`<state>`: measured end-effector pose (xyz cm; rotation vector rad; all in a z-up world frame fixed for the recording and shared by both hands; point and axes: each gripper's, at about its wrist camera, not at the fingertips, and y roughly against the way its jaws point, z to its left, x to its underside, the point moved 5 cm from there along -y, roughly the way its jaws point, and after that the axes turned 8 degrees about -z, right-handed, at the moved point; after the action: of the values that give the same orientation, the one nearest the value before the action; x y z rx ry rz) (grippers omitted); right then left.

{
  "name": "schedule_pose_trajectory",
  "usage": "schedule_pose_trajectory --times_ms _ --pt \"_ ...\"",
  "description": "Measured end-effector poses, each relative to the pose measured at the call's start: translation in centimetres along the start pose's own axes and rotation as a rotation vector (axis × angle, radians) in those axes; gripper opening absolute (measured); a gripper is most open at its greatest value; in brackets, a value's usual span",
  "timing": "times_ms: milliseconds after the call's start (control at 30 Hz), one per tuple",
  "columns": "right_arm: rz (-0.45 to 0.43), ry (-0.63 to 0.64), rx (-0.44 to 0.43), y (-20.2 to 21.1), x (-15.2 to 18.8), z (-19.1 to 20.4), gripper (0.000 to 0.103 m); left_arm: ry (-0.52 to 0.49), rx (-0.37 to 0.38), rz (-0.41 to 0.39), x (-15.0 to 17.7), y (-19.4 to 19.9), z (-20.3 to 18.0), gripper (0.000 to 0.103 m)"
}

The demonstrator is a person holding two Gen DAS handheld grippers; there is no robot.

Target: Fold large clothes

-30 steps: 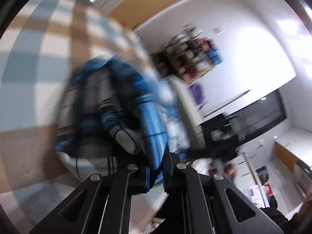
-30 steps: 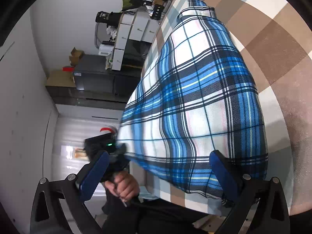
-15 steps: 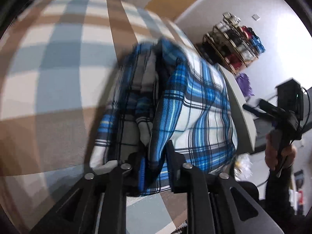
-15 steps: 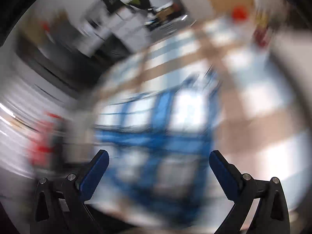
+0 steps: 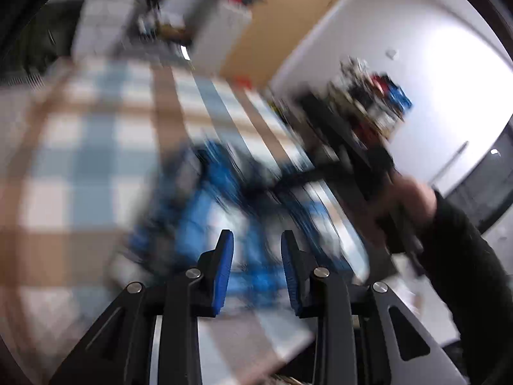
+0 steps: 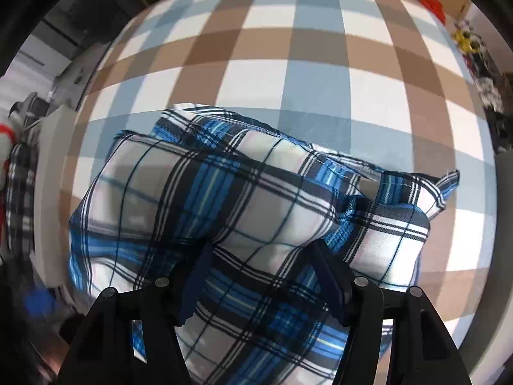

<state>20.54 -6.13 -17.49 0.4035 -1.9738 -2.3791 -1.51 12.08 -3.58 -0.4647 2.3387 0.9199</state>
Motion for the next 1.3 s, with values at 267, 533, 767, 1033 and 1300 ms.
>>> schedule_pose_trajectory --times_ms 267,533,767,1033,1300 --pt "0.034 0.026 -0.045 0.3 0.0 0.1 0.072 0.085 -0.145 0.122 0.4 -4.5 4.1 0.024" --pt "-0.042 0.143 -0.183 3.8 -1.7 4.6 0.073 0.063 -0.215 0.131 1.7 -4.2 4.0 0.024" --pt "0.037 0.095 -0.092 -1.3 -3.0 5.4 0.070 -0.001 -0.282 0.122 1.9 -3.7 3.4 0.024" --pt "-0.004 0.152 -0.088 -1.5 -2.6 6.9 0.095 0.046 -0.276 0.134 1.8 -3.4 3.8 0.024" --pt "-0.085 0.090 -0.206 5.8 0.9 3.1 0.095 -0.005 -0.329 0.133 1.7 -1.7 2.9 0.024"
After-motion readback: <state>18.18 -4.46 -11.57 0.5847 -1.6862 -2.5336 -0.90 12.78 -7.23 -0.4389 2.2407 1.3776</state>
